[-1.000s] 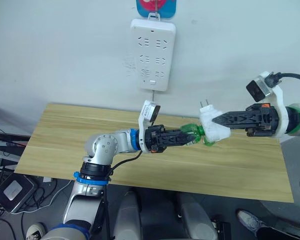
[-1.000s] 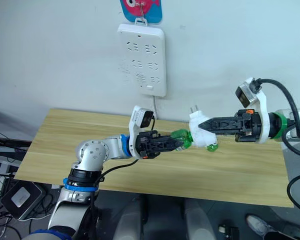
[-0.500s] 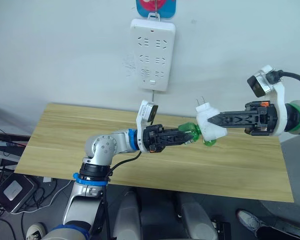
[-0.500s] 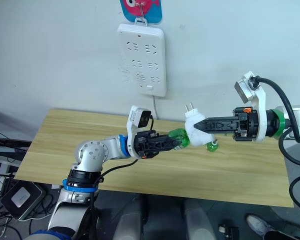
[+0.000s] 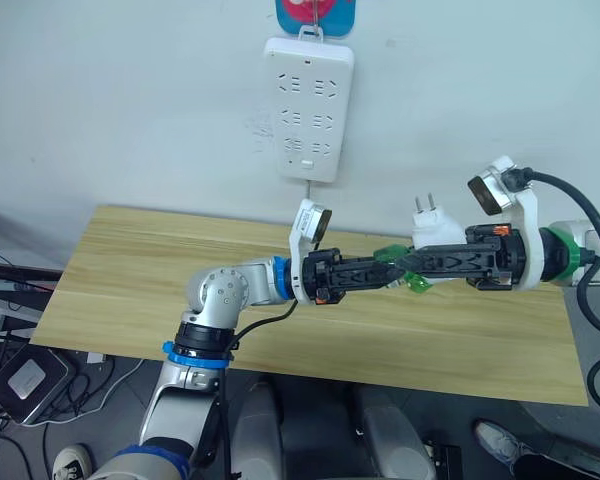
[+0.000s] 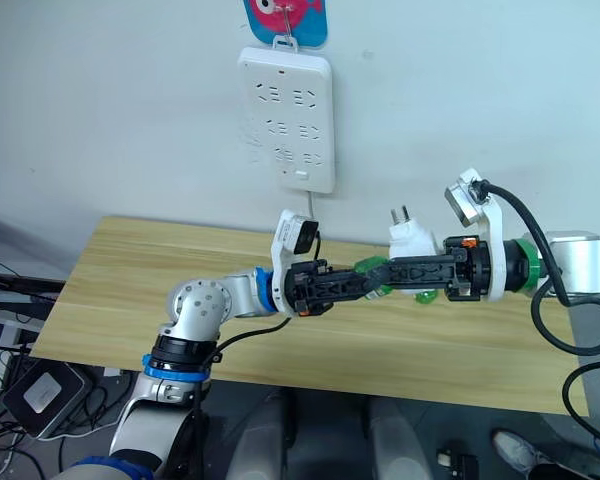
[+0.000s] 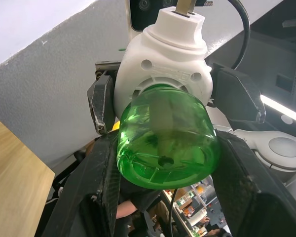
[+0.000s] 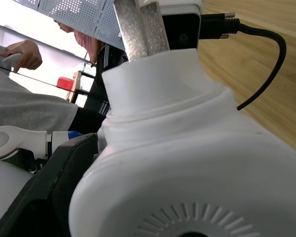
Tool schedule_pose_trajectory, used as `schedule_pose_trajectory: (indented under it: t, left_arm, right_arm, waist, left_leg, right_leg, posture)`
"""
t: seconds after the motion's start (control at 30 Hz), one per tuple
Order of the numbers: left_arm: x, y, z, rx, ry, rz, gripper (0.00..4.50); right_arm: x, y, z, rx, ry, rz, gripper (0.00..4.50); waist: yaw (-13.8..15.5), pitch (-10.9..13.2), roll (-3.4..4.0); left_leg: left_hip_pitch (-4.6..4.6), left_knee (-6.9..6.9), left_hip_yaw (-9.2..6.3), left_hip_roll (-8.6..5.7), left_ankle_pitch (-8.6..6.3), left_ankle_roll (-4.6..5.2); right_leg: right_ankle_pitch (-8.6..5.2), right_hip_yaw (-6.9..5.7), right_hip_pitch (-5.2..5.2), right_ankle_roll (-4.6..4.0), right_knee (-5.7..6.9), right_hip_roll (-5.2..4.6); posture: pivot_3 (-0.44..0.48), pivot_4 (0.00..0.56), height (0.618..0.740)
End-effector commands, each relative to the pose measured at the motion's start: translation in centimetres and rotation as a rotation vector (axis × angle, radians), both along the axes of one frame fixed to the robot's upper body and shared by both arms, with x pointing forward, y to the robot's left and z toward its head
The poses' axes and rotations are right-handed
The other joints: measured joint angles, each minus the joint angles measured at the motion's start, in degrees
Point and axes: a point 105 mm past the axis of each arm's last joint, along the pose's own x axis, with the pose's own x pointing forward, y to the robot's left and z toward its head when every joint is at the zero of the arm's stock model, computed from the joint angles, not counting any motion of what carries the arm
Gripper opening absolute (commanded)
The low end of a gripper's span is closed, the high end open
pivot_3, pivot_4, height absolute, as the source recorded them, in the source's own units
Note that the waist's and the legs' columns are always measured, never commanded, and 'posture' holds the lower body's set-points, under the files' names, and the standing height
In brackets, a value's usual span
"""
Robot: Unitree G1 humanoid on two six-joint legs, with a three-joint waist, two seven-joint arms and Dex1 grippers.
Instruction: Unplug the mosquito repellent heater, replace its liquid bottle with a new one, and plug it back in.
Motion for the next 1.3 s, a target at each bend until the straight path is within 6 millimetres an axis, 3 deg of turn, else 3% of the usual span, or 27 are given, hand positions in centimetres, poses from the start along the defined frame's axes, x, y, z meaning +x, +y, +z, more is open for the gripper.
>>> schedule_pose_trajectory:
  t: [0.03, 0.27, 0.5, 0.6, 0.73, 0.8, 0.87, 0.97, 1.03, 1.07, 1.2, 1.3]
  left_arm:
    - [-0.2, -0.1, 1.4, -0.040, -0.048, -0.010, 2.24]
    - [0.3, 0.4, 1.9, -0.053, -0.042, 0.003, 2.24]
    - [0.8, 0.6, 1.9, -0.053, -0.038, 0.026, 2.24]
    - [0.7, 1.0, 1.7, -0.045, -0.038, 0.027, 2.24]
    - [0.5, 1.4, 1.3, -0.025, -0.025, 0.026, 2.24]
    - [0.3, 1.6, 1.1, -0.016, -0.022, 0.018, 2.24]
    - [-0.1, 1.9, 1.0, -0.007, -0.014, 0.001, 2.24]
    - [-0.5, 2.1, 0.9, 0.005, -0.009, -0.010, 2.24]
    - [-0.6, 2.0, 1.0, 0.008, -0.009, -0.013, 2.24]
    - [-0.6, 1.9, 1.0, 0.008, -0.010, -0.012, 2.24]
    - [-0.1, 1.9, 1.4, 0.000, -0.017, 0.017, 2.24]
    - [0.3, 2.0, 1.2, 0.007, -0.012, 0.049, 2.24]
  right_arm:
    - [-1.1, 0.2, -0.1, -0.014, 0.003, 0.034, 4.48]
    - [-2.7, -1.0, -1.7, -0.085, 0.089, 0.056, 4.48]
    - [-4.4, -2.0, -1.7, -0.102, 0.143, 0.108, 4.48]
    - [-3.1, -4.2, -3.1, -0.197, 0.128, -0.029, 4.48]
    - [0.5, -7.0, -3.4, -0.256, 0.012, -0.210, 3.60]
    - [2.0, -8.1, -3.0, -0.274, -0.044, -0.266, 2.85]
    - [4.9, -9.1, -2.7, -0.287, -0.140, -0.359, 2.02]
    - [7.1, -7.6, -2.3, -0.220, -0.175, -0.362, 0.93]
    - [6.6, -5.6, -2.5, -0.168, -0.143, -0.285, 0.19]
    - [5.8, -4.8, -2.7, -0.150, -0.114, -0.238, 0.09]
    - [1.3, -3.1, -4.1, -0.167, -0.026, -0.054, 0.09]
    - [-1.1, -2.1, -2.9, -0.084, -0.003, 0.039, 0.09]
  waist:
    - [-0.01, 0.00, 0.00]
    - [0.06, 0.00, 0.00]
    - [0.03, -0.01, 0.01]
    - [0.07, -0.01, 0.01]
    - [-0.07, -0.01, 0.01]
    - [-0.17, -0.01, 0.02]
    - [-0.49, -0.01, 0.02]
    - [-0.77, -0.01, 0.03]
    - [-0.61, -0.01, 0.03]
    - [-0.47, -0.01, 0.03]
    - [0.90, -0.01, 0.03]
    - [1.41, -0.01, 0.04]
  left_leg:
    - [0.00, 0.00, 0.00, 0.00, 0.00, 0.00]
    - [0.00, 0.00, -0.03, -0.01, 0.00, 0.00]
    - [0.02, 0.03, -0.02, 0.00, 0.00, 0.00]
    - [0.02, 0.02, -0.03, -0.01, 0.00, 0.00]
    - [0.03, 0.09, -0.04, -0.01, 0.00, 0.00]
    - [0.04, 0.12, 0.00, -0.01, 0.01, 0.00]
    - [0.07, 0.13, 0.01, 0.00, 0.01, 0.00]
    - [0.08, 0.13, 0.02, 0.03, 0.02, 0.00]
    - [0.08, 0.08, 0.00, 0.03, 0.02, 0.00]
    - [0.07, 0.05, -0.02, 0.03, 0.02, 0.00]
    - [-0.01, -0.03, -0.02, -0.01, 0.07, -0.10]
    - [-0.03, -0.03, 0.03, -0.03, 0.05, -0.07]
  right_leg:
    - [0.00, -0.01, 0.01, 0.00, 0.00, 0.00]
    - [0.00, -0.01, 0.02, 0.01, -0.01, 0.00]
    - [-0.01, -0.02, 0.04, 0.01, 0.00, 0.00]
    - [-0.01, -0.02, 0.04, 0.01, 0.00, 0.00]
    - [-0.11, -0.02, 0.07, 0.24, -0.01, 0.00]
    - [-0.11, 0.02, 0.07, 0.28, 0.00, 0.00]
    - [-0.11, 0.02, 0.07, 0.29, 0.00, 0.00]
    - [-0.10, 0.05, 0.07, 0.28, 0.00, 0.03]
    - [-0.09, 0.03, 0.07, 0.27, 0.01, 0.05]
    - [0.04, 0.01, 0.07, 0.05, 0.03, 0.05]
    - [0.04, -0.15, 0.06, 0.02, -0.02, -0.05]
    - [0.04, -0.17, 0.11, 0.03, -0.10, -0.12]
  posture:
    - [-0.099, 0.325, 0.740]
    - [-0.098, 0.327, 0.740]
    - [-0.092, 0.332, 0.740]
    - [-0.091, 0.331, 0.740]
    - [-0.089, 0.331, 0.740]
    - [-0.093, 0.329, 0.740]
    - [-0.108, 0.330, 0.740]
    - [-0.113, 0.326, 0.740]
    - [-0.111, 0.325, 0.740]
    - [-0.104, 0.326, 0.740]
    - [-0.085, 0.328, 0.740]
    - [-0.082, 0.330, 0.740]
